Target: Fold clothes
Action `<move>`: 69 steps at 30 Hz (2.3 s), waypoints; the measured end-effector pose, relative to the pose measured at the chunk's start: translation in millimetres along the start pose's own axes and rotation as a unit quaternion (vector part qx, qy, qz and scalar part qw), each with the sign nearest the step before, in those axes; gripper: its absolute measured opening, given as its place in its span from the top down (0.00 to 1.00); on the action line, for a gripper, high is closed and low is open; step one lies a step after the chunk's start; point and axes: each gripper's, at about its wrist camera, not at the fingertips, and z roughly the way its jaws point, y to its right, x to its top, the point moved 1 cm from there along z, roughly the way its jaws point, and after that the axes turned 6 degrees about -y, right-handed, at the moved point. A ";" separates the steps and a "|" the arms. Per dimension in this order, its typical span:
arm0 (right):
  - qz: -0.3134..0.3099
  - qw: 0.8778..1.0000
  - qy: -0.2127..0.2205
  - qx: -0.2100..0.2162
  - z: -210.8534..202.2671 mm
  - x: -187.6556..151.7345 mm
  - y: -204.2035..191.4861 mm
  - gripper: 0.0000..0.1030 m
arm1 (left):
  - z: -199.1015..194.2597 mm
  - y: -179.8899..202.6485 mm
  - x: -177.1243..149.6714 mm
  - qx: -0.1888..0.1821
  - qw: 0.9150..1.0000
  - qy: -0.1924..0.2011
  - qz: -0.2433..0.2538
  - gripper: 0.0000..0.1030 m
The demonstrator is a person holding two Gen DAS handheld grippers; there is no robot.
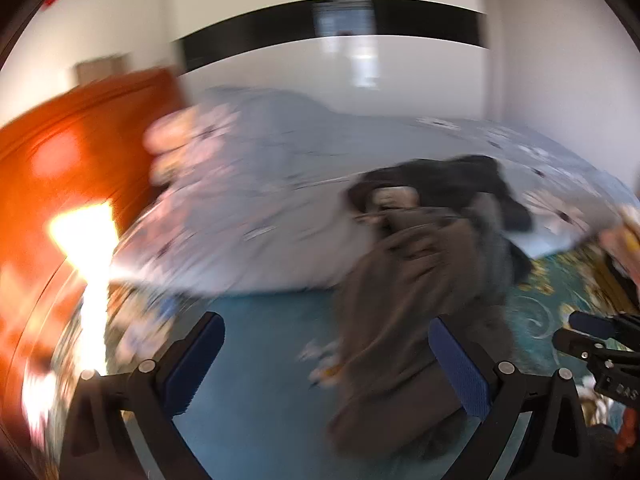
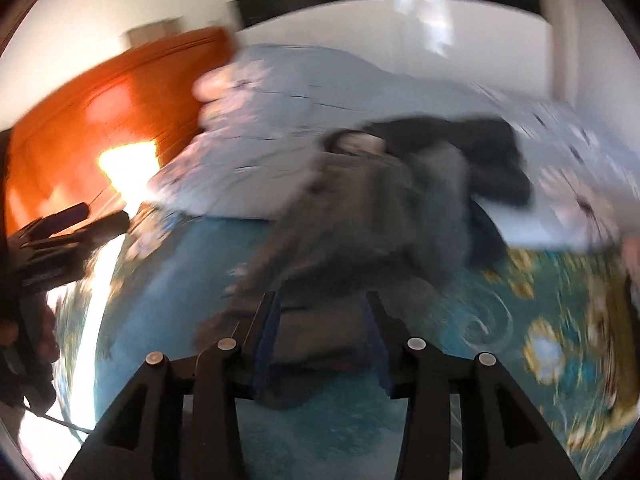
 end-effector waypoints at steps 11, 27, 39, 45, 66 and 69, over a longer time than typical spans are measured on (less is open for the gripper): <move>0.136 0.990 -0.039 0.010 15.9 -23.3 89.0 0.58 | 127.8 86.9 91.0 -0.084 0.953 -0.047 0.287 0.00; 0.144 0.985 -0.097 0.005 57.2 -14.3 104.0 0.58 | 220.5 122.0 67.4 -0.118 0.884 -0.132 0.433 0.54; 0.146 0.986 -0.082 0.007 38.6 -11.7 92.3 0.58 | 143.1 93.0 68.0 -0.110 0.923 -0.077 0.361 0.92; 0.141 0.986 -0.080 0.031 35.1 -11.8 78.6 0.58 | 85.8 64.6 57.1 -0.104 0.948 -0.047 0.299 0.95; 0.331 0.925 -0.148 0.113 159.8 -10.1 99.1 0.89 | 150.4 71.9 51.5 -0.109 0.942 -0.106 0.301 0.60; 0.309 0.934 -0.151 0.099 156.6 -11.7 97.7 0.92 | 164.1 84.9 48.3 -0.102 0.932 -0.111 0.331 0.60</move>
